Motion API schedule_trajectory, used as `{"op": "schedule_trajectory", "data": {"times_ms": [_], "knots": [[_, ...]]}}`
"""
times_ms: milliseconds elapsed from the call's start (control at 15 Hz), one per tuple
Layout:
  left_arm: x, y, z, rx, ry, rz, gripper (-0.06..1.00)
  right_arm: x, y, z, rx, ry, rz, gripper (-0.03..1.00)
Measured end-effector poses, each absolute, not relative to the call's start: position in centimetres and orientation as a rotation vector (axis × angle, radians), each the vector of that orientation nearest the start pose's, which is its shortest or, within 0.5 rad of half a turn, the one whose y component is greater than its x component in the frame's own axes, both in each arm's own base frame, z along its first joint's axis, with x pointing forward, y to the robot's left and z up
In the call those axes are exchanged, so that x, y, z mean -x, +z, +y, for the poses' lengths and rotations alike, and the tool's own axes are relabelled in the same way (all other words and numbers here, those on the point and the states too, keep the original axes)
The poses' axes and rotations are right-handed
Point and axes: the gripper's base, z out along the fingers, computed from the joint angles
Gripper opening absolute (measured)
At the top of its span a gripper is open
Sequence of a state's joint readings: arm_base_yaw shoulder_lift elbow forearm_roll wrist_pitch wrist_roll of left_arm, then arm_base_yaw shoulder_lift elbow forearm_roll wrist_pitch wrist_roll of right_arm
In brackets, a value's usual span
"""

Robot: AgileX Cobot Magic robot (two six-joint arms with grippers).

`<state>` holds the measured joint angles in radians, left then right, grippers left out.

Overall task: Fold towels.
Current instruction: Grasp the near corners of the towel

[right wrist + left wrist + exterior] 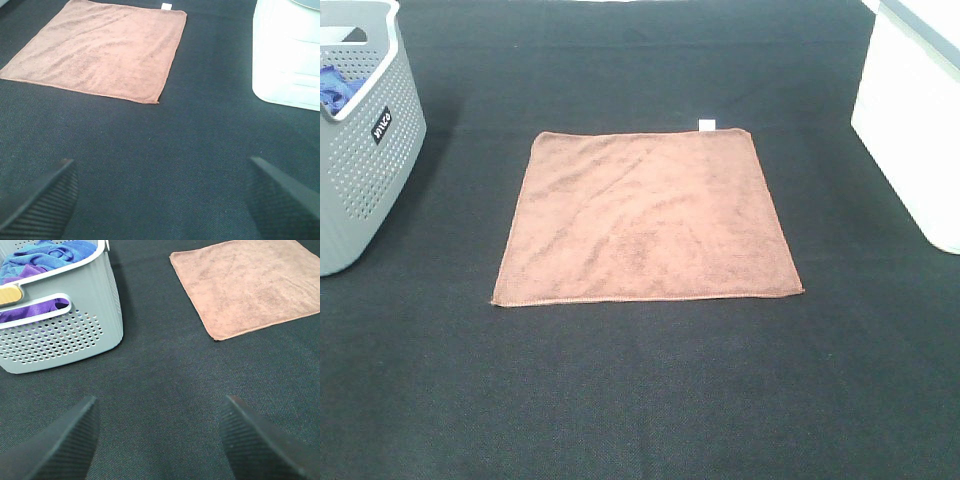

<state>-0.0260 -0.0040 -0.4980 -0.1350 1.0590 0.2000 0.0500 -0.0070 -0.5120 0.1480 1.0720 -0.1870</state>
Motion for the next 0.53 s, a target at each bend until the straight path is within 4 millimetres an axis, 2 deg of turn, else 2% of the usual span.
{"op": "schedule_trajectory", "data": {"times_ms": [533], "knots": [[0.59, 27.74, -1.05, -0.236, -0.052, 2.020, 0.66, 0.89, 28.03, 1.14, 0.249, 0.090, 2.014, 0.85]]}}
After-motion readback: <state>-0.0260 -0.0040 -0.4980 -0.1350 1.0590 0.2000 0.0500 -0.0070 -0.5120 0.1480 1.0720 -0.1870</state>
